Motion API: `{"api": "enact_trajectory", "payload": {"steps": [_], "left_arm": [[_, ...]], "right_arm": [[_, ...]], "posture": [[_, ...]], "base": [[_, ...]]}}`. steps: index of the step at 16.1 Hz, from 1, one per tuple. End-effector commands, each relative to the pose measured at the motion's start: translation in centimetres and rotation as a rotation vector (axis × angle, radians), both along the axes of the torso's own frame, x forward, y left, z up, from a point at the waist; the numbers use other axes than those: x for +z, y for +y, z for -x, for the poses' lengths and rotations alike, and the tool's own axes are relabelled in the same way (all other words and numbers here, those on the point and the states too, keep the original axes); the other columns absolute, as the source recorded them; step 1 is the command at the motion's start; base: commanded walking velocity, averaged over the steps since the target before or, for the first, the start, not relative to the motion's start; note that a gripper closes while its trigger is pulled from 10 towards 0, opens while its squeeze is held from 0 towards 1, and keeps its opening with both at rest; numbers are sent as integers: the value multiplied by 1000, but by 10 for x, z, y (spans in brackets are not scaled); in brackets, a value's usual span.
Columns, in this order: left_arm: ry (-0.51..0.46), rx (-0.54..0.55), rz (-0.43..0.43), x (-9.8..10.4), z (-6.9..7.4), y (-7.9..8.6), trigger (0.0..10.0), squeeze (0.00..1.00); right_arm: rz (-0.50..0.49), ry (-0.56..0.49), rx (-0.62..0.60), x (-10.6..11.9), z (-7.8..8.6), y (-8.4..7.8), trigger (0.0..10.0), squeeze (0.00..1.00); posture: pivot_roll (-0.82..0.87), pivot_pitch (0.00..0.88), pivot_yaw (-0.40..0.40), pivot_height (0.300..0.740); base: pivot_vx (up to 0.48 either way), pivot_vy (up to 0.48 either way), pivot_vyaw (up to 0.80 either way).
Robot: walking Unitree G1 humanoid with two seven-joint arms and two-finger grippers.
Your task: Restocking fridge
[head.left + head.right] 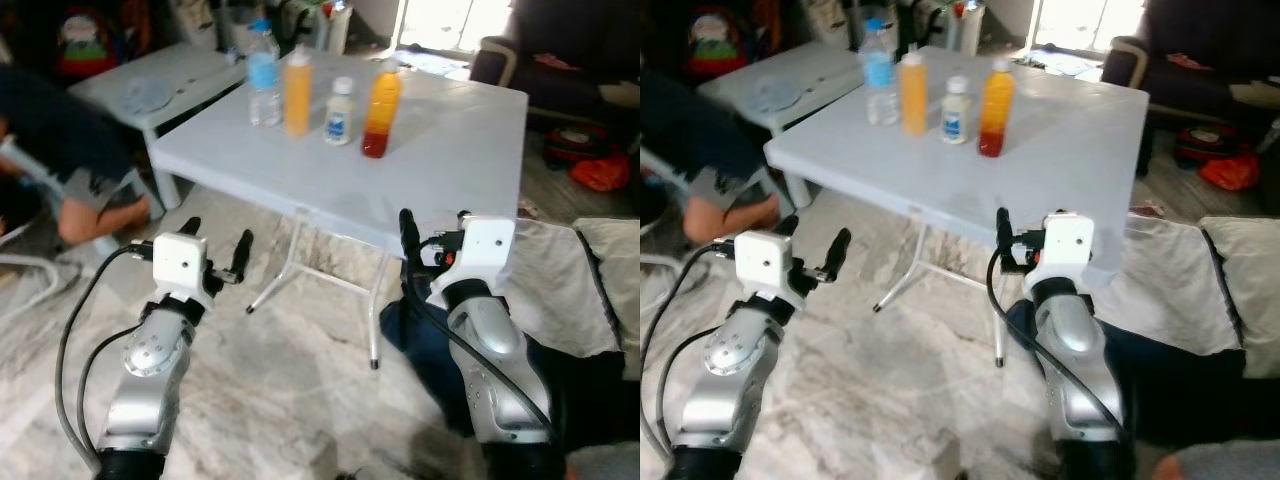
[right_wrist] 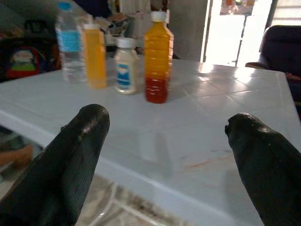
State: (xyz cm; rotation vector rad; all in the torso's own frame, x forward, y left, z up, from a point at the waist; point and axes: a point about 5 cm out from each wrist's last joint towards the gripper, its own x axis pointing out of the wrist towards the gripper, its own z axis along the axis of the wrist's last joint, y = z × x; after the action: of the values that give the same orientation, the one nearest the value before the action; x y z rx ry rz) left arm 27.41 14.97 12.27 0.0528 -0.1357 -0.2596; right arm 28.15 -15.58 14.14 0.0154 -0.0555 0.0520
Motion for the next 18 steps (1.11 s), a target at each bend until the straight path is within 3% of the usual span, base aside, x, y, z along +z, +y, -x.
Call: {"api": "enact_trajectory", "payload": {"steps": [1,18], "left_arm": [[-15,10,-19,3,-1,5,10000,0],[-23,-2,-23,6,-5,0,10000,0]], "right_arm": [[0,-28,1,7,-4,2,10000,0],[-15,-50,52,10,-8,11,10000,0]], "posture": [[3,0,-7,740],[3,0,-3,740]], "base": [[454,0,0],[420,0,0]]}}
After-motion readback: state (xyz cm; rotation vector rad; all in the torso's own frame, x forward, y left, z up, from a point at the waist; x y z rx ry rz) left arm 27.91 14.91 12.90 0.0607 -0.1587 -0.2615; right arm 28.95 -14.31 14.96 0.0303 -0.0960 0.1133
